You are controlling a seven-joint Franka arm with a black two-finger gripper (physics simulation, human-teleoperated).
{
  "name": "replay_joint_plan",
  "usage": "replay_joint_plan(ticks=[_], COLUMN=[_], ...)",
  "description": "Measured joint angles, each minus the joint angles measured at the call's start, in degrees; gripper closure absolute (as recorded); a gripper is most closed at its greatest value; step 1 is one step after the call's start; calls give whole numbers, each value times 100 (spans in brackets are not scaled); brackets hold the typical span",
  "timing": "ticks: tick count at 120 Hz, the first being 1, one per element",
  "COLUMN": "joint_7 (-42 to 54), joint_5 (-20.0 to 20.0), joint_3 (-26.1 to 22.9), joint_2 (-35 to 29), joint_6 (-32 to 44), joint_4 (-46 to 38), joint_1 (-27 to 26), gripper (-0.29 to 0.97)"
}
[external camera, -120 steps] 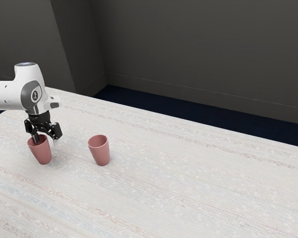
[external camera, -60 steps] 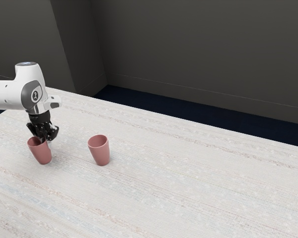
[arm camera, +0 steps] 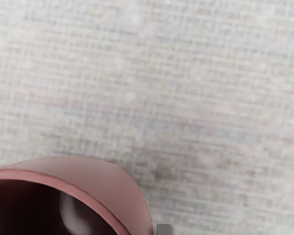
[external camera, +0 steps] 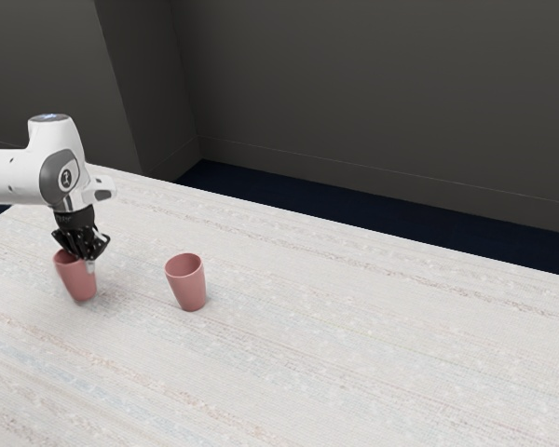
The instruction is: Place the left cup onto the right cup
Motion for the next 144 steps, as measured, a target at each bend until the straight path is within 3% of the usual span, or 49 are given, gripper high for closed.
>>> replay_joint_plan(ticks=[70, 144], joint_7=[-283, -1316], joint_5=[39, 283], joint_3=[-77, -967], joint_2=[-871, -974], joint_6=[-345, -1865], joint_4=[5, 1074], joint_1=[-364, -451], gripper=[78, 78])
